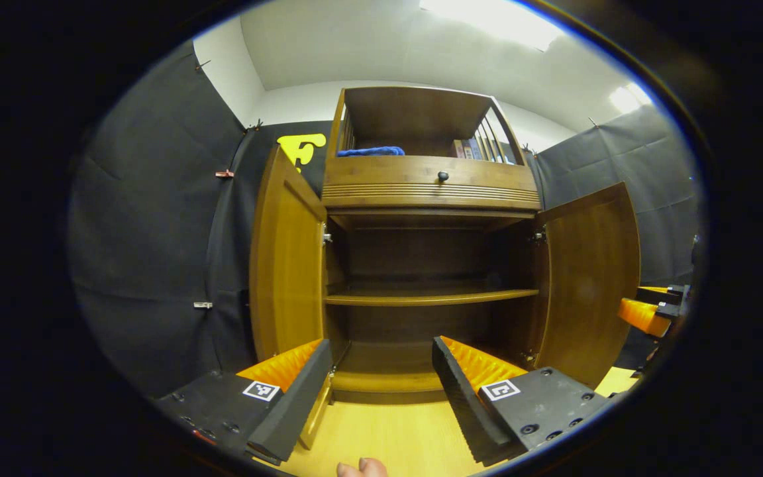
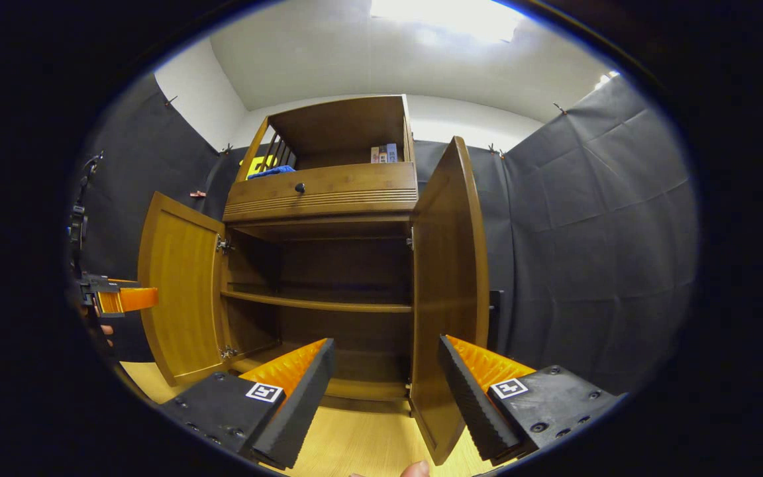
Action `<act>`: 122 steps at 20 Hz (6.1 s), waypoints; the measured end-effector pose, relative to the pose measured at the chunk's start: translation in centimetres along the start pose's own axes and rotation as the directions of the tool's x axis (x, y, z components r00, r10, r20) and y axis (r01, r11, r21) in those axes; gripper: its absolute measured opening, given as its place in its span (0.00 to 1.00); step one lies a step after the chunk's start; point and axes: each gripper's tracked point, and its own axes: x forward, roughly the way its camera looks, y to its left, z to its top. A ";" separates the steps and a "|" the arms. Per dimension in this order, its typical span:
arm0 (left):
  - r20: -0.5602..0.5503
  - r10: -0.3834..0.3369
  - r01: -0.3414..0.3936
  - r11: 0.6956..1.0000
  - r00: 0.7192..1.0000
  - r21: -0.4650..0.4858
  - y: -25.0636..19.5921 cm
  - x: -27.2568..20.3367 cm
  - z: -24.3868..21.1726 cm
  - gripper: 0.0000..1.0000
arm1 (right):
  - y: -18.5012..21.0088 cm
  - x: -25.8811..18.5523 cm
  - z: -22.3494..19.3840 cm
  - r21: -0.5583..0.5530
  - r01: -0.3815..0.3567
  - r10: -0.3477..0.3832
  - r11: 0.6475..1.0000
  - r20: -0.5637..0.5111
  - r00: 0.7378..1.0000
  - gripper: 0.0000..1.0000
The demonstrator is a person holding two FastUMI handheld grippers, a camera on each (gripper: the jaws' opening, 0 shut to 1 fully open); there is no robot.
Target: Open the right door of the double-door shoe cabinet with the right hand, and open the left door with the left hand.
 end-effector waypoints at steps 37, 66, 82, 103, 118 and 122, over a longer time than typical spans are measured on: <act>0.003 -0.034 0.034 0.997 0.999 0.064 -6.7 2.3 -2.4 0.95 | 3.2 4.0 -1.1 -0.008 -0.073 0.073 0.997 -0.016 0.997 0.97; 0.002 -0.038 0.038 0.997 0.999 0.070 -7.1 2.5 -2.3 0.94 | 3.2 3.9 -0.8 -0.005 -0.064 0.064 0.998 -0.009 0.998 1.00; 0.005 -0.044 0.044 0.997 0.999 0.068 -7.4 2.4 -2.2 0.95 | 3.1 3.9 -0.6 -0.015 -0.058 0.058 0.998 0.005 0.998 0.97; 0.009 -0.044 0.043 0.997 0.999 0.070 -7.4 2.4 -2.1 0.94 | 3.1 4.0 -0.5 -0.019 -0.059 0.059 0.998 0.012 0.998 0.95; 0.011 -0.018 0.017 0.997 1.000 0.072 -6.9 2.7 -2.0 0.93 | 3.2 4.1 -0.2 -0.013 -0.075 0.076 0.997 0.032 0.997 0.98; -0.009 -0.002 0.002 0.997 1.000 0.073 -6.7 2.8 -2.5 0.94 | 3.3 4.1 0.1 0.002 -0.090 0.090 0.996 0.046 0.995 0.98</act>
